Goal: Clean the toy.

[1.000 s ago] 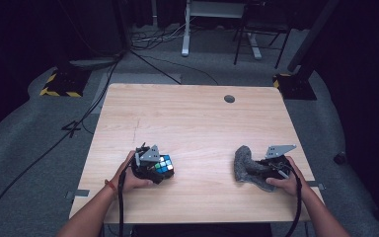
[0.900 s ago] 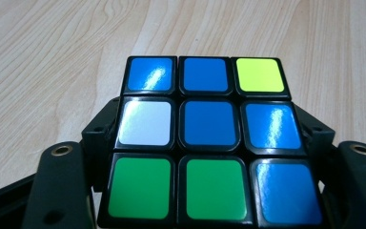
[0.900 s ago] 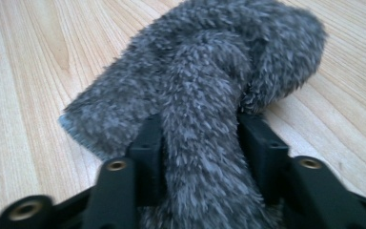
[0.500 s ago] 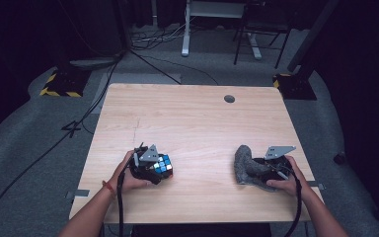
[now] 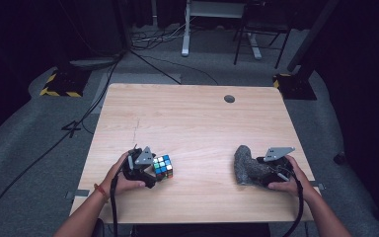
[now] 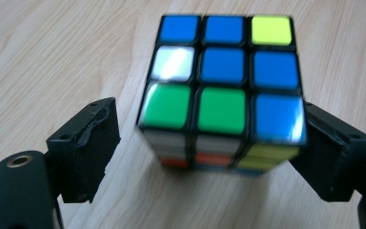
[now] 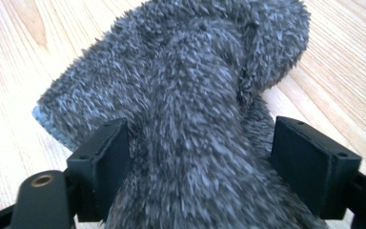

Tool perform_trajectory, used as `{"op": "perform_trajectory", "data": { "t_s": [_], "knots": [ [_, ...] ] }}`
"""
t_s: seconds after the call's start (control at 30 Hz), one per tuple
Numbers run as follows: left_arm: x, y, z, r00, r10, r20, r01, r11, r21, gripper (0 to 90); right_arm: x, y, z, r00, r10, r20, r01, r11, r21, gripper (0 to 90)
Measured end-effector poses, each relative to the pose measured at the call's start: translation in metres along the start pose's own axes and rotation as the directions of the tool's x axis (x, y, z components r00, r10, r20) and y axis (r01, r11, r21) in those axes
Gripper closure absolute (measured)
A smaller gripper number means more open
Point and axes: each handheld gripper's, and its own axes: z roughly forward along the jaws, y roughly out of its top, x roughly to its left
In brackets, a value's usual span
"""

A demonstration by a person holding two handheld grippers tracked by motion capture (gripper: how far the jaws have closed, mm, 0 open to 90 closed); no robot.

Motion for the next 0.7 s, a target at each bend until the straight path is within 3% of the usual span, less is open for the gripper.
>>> {"op": "perform_trajectory", "data": {
  "t_s": [0.33,0.6,0.7],
  "knots": [
    [-0.002,-0.023,-0.024,0.9972,-0.030,-0.068,0.030,0.9995,-0.004,16.2,0.002,-0.015,-0.018,0.9989,0.036,0.028,-0.036,0.9989,-0.031,21.1],
    [-0.002,-0.036,-0.035,0.9955,-0.053,-0.078,0.053,0.9985,0.008,16.3,0.005,-0.035,-0.040,0.9979,0.043,0.048,-0.040,0.9977,-0.055,21.8],
    [0.001,-0.042,-0.036,0.9936,-0.066,-0.092,0.068,0.9974,0.023,16.3,0.002,-0.047,-0.046,0.9954,0.073,0.062,-0.069,0.9960,-0.056,21.7]
  ]
}}
